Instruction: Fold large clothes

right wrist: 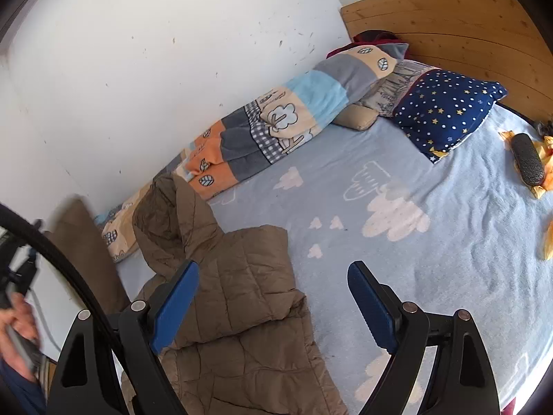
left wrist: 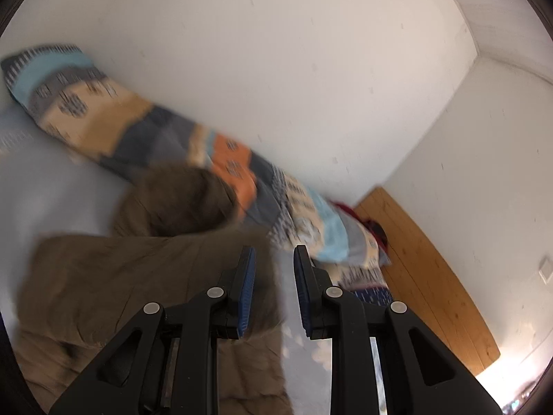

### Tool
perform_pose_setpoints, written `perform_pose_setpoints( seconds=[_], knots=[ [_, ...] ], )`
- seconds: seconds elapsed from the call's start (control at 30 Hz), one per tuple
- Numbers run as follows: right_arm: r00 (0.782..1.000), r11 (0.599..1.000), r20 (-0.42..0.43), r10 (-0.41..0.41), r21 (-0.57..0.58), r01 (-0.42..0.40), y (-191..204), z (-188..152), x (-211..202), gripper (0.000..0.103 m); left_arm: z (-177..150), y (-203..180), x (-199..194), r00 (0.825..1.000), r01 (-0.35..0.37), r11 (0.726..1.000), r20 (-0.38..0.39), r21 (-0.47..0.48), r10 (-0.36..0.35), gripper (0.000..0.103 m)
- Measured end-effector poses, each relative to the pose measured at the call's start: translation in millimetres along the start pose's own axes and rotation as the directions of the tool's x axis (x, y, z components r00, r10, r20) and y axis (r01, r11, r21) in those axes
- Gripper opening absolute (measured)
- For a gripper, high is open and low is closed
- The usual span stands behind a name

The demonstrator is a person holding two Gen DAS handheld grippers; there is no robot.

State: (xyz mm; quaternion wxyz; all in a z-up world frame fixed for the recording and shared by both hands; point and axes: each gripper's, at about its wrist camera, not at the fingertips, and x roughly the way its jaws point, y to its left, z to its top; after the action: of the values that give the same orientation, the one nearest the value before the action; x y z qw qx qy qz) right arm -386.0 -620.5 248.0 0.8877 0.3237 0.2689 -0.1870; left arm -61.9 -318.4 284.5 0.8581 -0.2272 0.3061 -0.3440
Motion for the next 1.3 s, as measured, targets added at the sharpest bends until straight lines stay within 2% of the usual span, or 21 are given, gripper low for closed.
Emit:
perform_pose_setpoints(
  seconds=[0.2, 0.3, 0.4, 0.5, 0.57, 0.6, 0.63, 0.67, 0.7, 0.73, 0.77, 0.83, 0.9, 0.93, 0.97, 1.0, 1.03, 1.1, 1.13, 1.2, 1.3],
  knots=[
    [1.000, 1.000, 0.018, -0.001, 0.009, 0.001, -10, 3, -8, 0.091, -88, -25, 83, 0.988, 0.009, 1.000, -0.152, -0.021, -0.012, 0.022],
    [1.000, 1.000, 0.011, 0.003, 0.011, -0.003, -12, 4, -6, 0.091, -130, -25, 114, 0.970, -0.003, 1.000, -0.242, -0.025, -0.003, 0.022],
    [1.000, 1.000, -0.006, 0.017, 0.017, -0.017, -15, 3, -2, 0.091, -152, -18, 127, 0.955, -0.013, 1.000, -0.296, -0.003, 0.011, 0.022],
    [0.999, 0.998, -0.024, 0.048, 0.040, -0.047, -16, 4, 7, 0.091, -153, -1, 118, 0.952, -0.038, 0.999, -0.303, 0.007, 0.038, 0.022],
    [0.994, 0.994, -0.051, 0.094, 0.067, -0.090, -14, 3, 18, 0.092, -147, 14, 102, 0.953, -0.061, 0.998, -0.297, 0.011, 0.062, 0.026],
    [0.988, 0.987, -0.070, 0.137, 0.091, -0.130, -13, 1, 26, 0.092, -140, 28, 89, 0.954, -0.084, 0.996, -0.288, 0.011, 0.083, 0.031],
    [0.979, 0.978, -0.091, 0.181, 0.117, -0.170, -10, -2, 36, 0.092, -134, 36, 79, 0.955, -0.097, 0.995, -0.280, 0.010, 0.096, 0.038],
    [0.972, 0.972, -0.108, 0.208, 0.131, -0.193, -9, -4, 43, 0.091, -126, 51, 63, 0.955, -0.133, 0.991, -0.266, 0.017, 0.132, 0.043],
    [0.959, 0.961, -0.132, 0.250, 0.156, -0.229, -5, -7, 54, 0.090, -119, 64, 46, 0.951, -0.176, 0.984, -0.250, 0.036, 0.180, 0.053],
    [0.946, 0.949, -0.154, 0.287, 0.179, -0.259, -2, -12, 65, 0.089, -113, 74, 33, 0.950, -0.203, 0.978, -0.233, 0.050, 0.209, 0.058],
    [0.928, 0.934, -0.180, 0.327, 0.209, -0.289, 2, -17, 79, 0.088, -105, 90, 16, 0.948, -0.239, 0.968, -0.196, 0.073, 0.249, 0.058],
    [0.892, 0.910, -0.241, 0.382, 0.263, -0.319, 10, -28, 110, 0.086, -93, 111, 0, 0.927, -0.319, 0.937, -0.159, 0.141, 0.339, 0.059],
    [0.861, 0.886, -0.285, 0.422, 0.333, -0.324, 14, -42, 139, 0.078, -86, 135, -12, 0.890, -0.414, 0.883, -0.106, 0.222, 0.444, 0.059],
    [0.848, 0.875, -0.306, 0.432, 0.369, -0.313, 16, -49, 155, 0.078, -83, 147, -17, 0.873, -0.452, 0.862, -0.085, 0.231, 0.480, 0.059],
    [0.841, 0.872, -0.320, 0.436, 0.381, -0.307, 19, -53, 164, 0.077, -80, 163, -20, 0.866, -0.466, 0.860, -0.090, 0.208, 0.492, 0.059],
    [0.834, 0.874, -0.336, 0.436, 0.379, -0.304, 26, -57, 175, 0.076, -77, 175, -20, 0.870, -0.458, 0.870, -0.106, 0.181, 0.481, 0.059],
    [0.837, 0.886, -0.350, 0.421, 0.354, -0.298, 36, -59, 183, 0.076, -75, 190, -18, 0.875, -0.447, 0.882, -0.134, 0.146, 0.466, 0.059],
    [0.837, 0.898, -0.364, 0.409, 0.322, -0.299, 54, -61, 193, 0.076, -71, 206, -14, 0.856, -0.481, 0.866, -0.143, 0.136, 0.497, 0.059],
    [0.837, 0.901, -0.369, 0.404, 0.319, -0.294, 64, -63, 201, 0.076, -70, 210, -12, 0.853, -0.487, 0.863, -0.140, 0.133, 0.503, 0.059],
    [0.852, 0.919, -0.380, 0.359, 0.304, -0.251, 72, -66, 215, 0.076, -68, 217, -11, 0.856, -0.478, 0.871, -0.161, 0.113, 0.491, 0.059],
    [0.859, 0.937, -0.414, 0.301, 0.295, -0.186, 76, -75, 240, 0.076, -67, 221, -15, 0.858, -0.473, 0.872, -0.161, 0.122, 0.488, 0.059]
  ],
)
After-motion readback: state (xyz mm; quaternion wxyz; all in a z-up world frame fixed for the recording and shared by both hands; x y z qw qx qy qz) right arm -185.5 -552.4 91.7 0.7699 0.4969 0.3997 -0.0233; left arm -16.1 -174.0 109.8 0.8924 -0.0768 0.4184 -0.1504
